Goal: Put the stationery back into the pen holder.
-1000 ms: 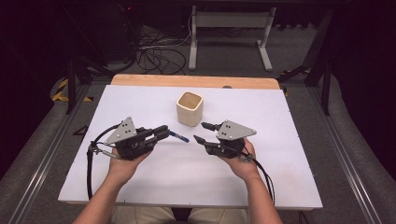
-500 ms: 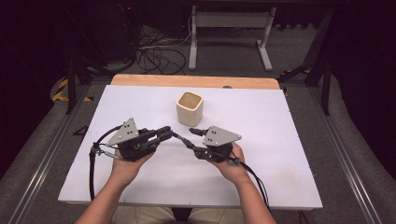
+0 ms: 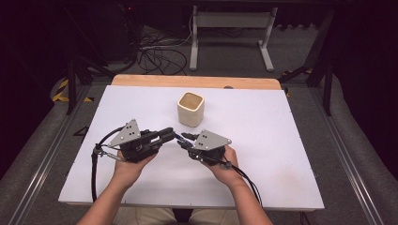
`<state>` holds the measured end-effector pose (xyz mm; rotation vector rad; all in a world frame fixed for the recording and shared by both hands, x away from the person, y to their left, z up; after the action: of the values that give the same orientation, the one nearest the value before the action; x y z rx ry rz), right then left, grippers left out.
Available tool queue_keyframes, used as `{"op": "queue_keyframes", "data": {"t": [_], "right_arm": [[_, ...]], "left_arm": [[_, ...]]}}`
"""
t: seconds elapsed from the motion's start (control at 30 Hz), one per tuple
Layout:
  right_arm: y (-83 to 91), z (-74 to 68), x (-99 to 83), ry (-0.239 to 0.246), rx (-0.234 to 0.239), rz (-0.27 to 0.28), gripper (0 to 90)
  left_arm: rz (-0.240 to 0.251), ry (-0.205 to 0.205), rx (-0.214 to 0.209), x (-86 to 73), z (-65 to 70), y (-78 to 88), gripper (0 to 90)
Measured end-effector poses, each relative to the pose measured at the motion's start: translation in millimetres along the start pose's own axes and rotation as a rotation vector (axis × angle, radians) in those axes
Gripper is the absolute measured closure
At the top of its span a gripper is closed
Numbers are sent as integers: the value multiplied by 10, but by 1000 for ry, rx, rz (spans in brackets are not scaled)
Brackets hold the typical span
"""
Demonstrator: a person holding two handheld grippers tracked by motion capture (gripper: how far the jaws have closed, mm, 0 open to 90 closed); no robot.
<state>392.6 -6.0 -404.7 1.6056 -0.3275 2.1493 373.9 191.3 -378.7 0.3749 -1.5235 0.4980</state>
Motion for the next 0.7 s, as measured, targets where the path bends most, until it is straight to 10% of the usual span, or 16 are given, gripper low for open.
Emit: {"op": "queue_keyframes", "data": {"t": [0.7], "right_arm": [[18,54,-8,7,-53,13,796]], "left_arm": [[-3,-4,103,-43,-112,35,492]]}}
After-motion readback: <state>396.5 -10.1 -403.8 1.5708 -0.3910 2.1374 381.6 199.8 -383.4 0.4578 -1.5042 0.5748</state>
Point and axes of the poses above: each handheld gripper's, and its own axes: y roughly backward along the jaws, x roughly out of its top, z roughly to its right, the point moved 3 cm from there along -y, roughly forward along the jaws, and after that the axes turned 14 degrees about z, right-handed, at the moved point
